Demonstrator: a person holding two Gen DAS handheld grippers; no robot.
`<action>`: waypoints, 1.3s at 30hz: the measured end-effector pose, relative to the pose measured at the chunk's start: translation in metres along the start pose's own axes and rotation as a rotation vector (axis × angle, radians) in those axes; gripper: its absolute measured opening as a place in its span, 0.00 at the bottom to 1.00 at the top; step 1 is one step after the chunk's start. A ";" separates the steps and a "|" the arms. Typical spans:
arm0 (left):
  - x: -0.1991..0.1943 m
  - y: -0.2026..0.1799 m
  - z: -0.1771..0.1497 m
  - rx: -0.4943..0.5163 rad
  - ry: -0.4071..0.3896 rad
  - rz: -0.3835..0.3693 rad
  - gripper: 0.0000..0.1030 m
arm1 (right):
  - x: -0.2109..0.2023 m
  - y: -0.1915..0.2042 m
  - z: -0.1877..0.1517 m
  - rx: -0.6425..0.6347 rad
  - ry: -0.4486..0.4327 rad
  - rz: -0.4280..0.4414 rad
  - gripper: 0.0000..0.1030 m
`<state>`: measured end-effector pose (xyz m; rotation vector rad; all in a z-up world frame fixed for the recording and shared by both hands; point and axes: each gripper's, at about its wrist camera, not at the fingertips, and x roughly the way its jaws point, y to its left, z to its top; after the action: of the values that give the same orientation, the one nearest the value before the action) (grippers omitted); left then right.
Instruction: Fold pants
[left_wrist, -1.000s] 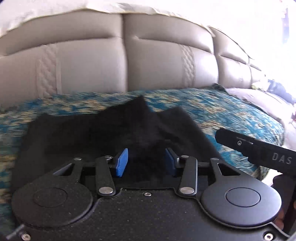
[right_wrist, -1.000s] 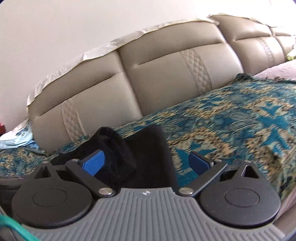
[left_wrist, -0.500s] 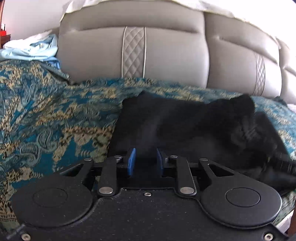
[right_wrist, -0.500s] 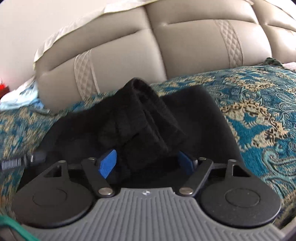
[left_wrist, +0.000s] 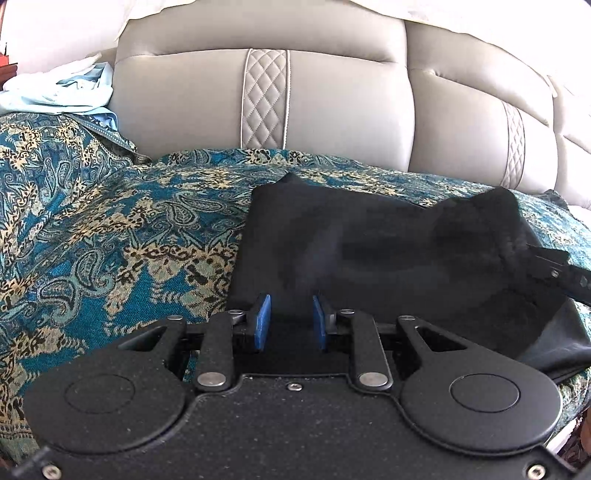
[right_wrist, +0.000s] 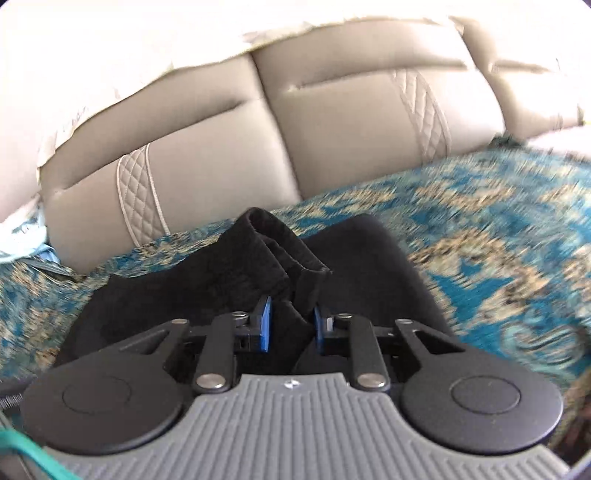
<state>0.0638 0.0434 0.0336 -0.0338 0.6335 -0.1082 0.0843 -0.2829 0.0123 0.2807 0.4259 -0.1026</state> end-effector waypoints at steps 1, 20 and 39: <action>0.000 0.000 -0.001 -0.001 0.002 -0.002 0.22 | -0.006 0.001 -0.002 -0.018 -0.017 -0.024 0.25; 0.000 -0.017 -0.011 0.078 0.015 0.008 0.24 | -0.024 -0.019 -0.015 -0.130 0.008 -0.185 0.40; 0.023 -0.032 0.056 0.149 -0.080 -0.049 0.25 | -0.002 -0.016 0.056 -0.344 -0.016 -0.054 0.79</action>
<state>0.1130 0.0094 0.0674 0.0901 0.5432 -0.2002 0.1020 -0.3140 0.0578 -0.0697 0.4277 -0.0827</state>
